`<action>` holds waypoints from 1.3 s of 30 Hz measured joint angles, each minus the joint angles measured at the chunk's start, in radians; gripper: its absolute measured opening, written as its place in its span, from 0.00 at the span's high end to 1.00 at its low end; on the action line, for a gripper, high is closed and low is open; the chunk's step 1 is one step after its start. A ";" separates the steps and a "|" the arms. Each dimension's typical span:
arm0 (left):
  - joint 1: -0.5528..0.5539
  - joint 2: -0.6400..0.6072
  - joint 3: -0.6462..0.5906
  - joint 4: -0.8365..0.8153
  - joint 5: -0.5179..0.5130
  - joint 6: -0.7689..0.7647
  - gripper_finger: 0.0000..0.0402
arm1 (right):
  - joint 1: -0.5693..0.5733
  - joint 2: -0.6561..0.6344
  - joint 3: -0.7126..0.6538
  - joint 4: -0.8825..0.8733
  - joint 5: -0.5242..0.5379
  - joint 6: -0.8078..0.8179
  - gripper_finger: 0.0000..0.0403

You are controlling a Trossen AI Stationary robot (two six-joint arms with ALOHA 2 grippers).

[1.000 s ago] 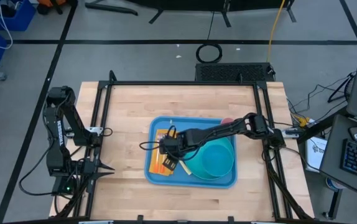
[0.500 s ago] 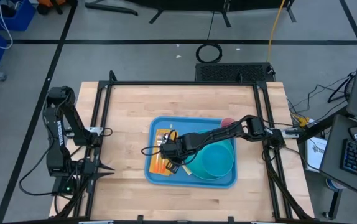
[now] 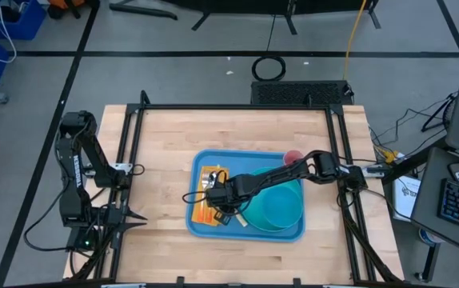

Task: Set up tray
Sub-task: Put the yellow knife on the yellow napkin to the right of the orange spoon on the blue serving tray

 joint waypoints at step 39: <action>0.000 0.000 0.000 0.001 0.008 0.001 0.84 | 0.003 -0.002 -0.012 0.089 -0.050 0.040 0.94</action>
